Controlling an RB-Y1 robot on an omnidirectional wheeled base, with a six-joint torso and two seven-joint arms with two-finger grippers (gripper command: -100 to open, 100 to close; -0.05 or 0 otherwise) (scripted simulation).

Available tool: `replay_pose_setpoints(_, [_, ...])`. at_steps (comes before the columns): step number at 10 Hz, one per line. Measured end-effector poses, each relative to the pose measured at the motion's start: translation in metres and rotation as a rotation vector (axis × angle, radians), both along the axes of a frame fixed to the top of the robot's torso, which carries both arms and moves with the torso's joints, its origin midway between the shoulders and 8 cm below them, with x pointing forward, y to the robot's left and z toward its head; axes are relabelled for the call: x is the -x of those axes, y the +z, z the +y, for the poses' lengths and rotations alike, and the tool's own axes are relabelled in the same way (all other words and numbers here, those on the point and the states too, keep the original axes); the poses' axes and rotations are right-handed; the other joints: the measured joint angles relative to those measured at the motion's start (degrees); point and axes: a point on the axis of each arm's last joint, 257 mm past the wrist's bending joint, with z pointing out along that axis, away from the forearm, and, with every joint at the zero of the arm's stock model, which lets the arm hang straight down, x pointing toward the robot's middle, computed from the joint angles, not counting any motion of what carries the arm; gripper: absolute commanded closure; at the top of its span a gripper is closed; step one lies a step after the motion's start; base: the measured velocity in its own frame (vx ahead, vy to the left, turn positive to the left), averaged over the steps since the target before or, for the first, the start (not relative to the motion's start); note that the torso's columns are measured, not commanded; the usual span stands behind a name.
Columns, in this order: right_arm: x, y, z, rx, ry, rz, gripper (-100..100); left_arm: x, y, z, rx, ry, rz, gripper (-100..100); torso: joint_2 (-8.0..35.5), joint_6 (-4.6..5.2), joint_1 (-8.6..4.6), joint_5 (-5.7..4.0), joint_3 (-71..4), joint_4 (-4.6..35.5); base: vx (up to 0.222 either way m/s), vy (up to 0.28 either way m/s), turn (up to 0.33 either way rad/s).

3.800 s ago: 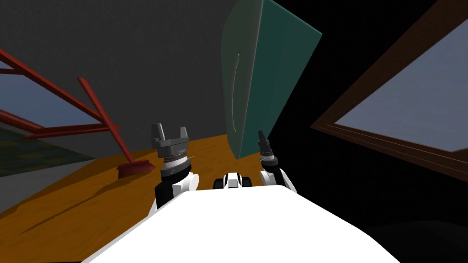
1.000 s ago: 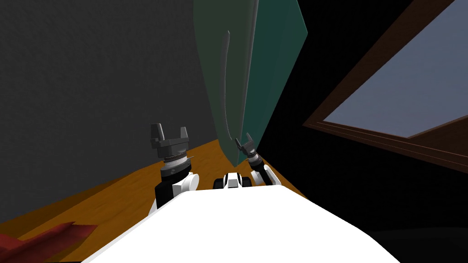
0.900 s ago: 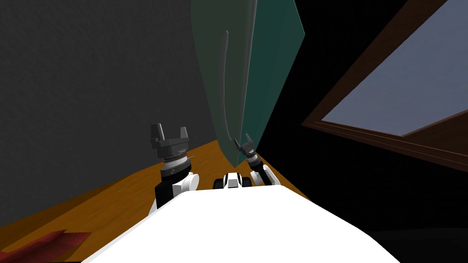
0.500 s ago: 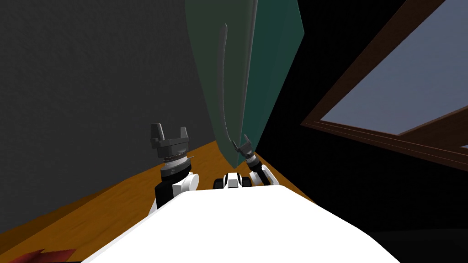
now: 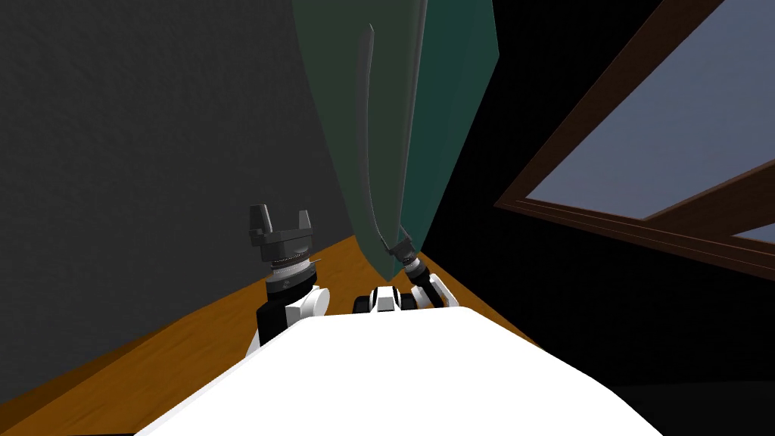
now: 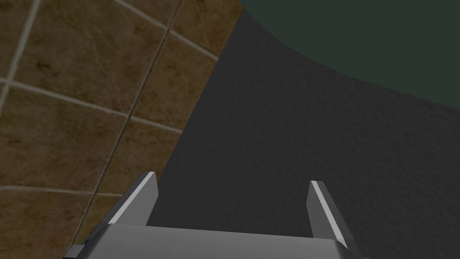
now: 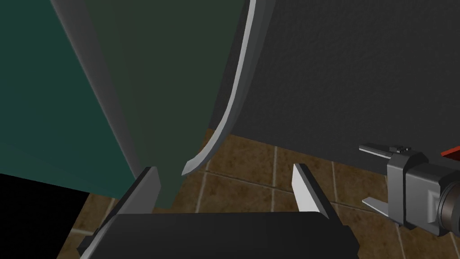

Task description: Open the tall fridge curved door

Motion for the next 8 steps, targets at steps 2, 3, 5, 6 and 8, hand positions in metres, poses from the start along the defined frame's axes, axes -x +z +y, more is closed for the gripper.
replay_pose_setpoints(2, [0.000,-0.011,0.006,0.060,-0.016,-0.013,-100,0.000,0.000,0.000,0.000,0.000,0.000,0,0.0,-0.01,0.03,0.01,0.0,0.0,0.070,0.058,-0.108])
replay_pose_setpoints(3, [-0.001,-0.018,0.012,0.094,-0.022,-0.019,-100,0.000,0.000,0.000,0.000,0.000,0.000,0,-0.1,0.03,0.03,0.01,0.0,0.0,0.081,0.057,-0.092])
replay_pose_setpoints(5, [-0.002,-0.023,0.015,0.137,-0.040,-0.036,-100,0.000,0.000,0.000,0.000,0.000,0.000,0,0.1,0.01,-0.11,-0.03,0.0,0.0,0.046,0.028,-0.082])
replay_pose_setpoints(6, [0.000,-0.031,0.020,0.167,-0.044,-0.041,-100,0.000,0.000,0.000,0.000,0.000,0.000,0,0.0,0.04,-0.06,-0.02,0.0,0.0,0.049,0.045,-0.100])
replay_pose_setpoints(8, [0.000,-0.042,0.026,0.227,-0.057,-0.058,-100,0.000,0.000,0.000,0.000,0.000,0.000,0,-0.1,0.02,0.08,0.02,0.0,0.0,0.066,0.059,-0.115])
